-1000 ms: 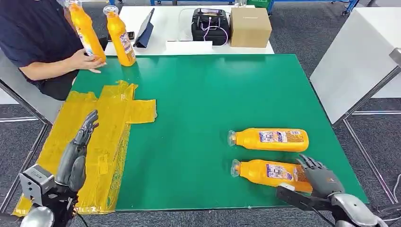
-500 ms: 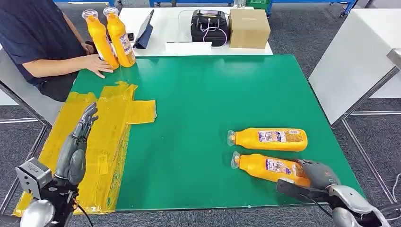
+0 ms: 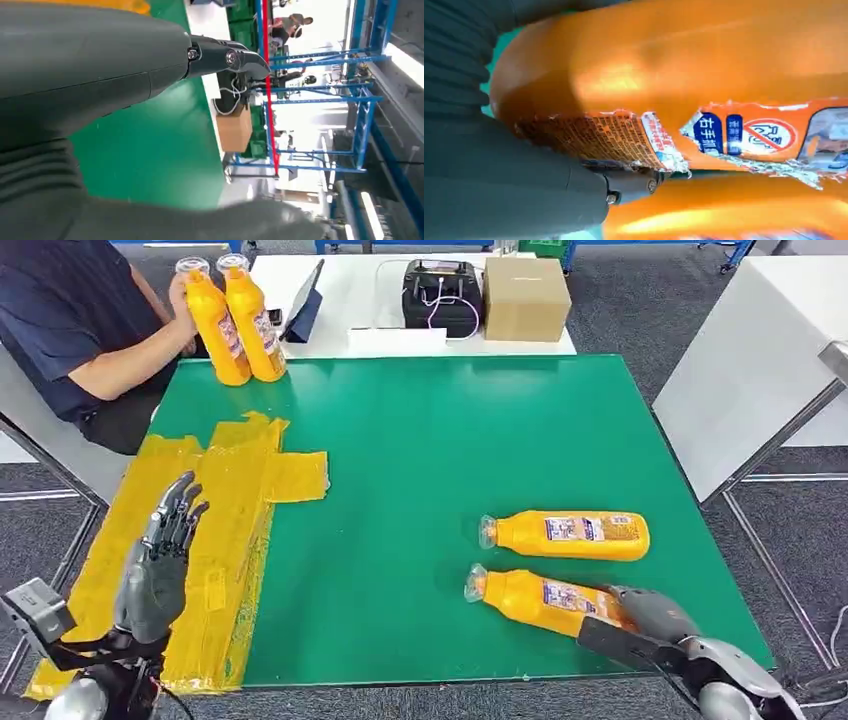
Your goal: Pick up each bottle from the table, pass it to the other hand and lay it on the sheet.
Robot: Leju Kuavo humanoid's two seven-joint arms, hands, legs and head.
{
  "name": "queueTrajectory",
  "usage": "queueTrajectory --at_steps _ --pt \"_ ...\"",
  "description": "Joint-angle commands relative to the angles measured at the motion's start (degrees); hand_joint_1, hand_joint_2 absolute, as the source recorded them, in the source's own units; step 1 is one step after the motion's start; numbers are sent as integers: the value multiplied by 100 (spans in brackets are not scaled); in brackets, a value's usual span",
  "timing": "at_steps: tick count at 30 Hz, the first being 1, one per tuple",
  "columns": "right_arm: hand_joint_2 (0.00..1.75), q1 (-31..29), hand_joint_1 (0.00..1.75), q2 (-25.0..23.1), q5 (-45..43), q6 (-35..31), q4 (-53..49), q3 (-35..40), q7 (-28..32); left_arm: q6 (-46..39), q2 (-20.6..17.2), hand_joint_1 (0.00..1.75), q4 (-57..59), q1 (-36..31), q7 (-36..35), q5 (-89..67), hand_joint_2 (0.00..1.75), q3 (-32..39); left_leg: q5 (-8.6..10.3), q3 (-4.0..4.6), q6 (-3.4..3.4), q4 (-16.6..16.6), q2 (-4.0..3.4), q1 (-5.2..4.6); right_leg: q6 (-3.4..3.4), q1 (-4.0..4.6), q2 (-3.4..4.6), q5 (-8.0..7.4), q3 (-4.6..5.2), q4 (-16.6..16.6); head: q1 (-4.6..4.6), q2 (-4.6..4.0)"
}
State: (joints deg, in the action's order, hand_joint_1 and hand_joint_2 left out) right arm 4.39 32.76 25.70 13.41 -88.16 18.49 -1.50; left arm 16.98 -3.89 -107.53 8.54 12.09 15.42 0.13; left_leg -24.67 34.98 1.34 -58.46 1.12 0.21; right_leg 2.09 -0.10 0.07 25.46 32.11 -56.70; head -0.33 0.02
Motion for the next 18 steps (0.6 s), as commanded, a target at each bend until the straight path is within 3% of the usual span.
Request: queueTrajectory --at_steps 1,11,18 --pt "175 161 175 -1691 -903 -561 -2259 -374 311 130 640 0 -199 790 -138 547 175 82 -9 -1 -9 4 -40 3 -7 4 33 -1 12 1 -2 0" --pt "175 -850 175 -2056 -981 -593 -1575 365 118 258 482 0 -65 812 -402 1199 175 -1072 -1 9 -5 5 -27 4 -5 1 21 -3 14 5 2 0" --pt "175 -1194 175 -2257 -881 -548 -1115 1013 -17 236 311 0 -72 700 -359 1233 175 -1730 1 5 -7 10 -21 2 -4 -2 16 -5 9 10 -2 0"
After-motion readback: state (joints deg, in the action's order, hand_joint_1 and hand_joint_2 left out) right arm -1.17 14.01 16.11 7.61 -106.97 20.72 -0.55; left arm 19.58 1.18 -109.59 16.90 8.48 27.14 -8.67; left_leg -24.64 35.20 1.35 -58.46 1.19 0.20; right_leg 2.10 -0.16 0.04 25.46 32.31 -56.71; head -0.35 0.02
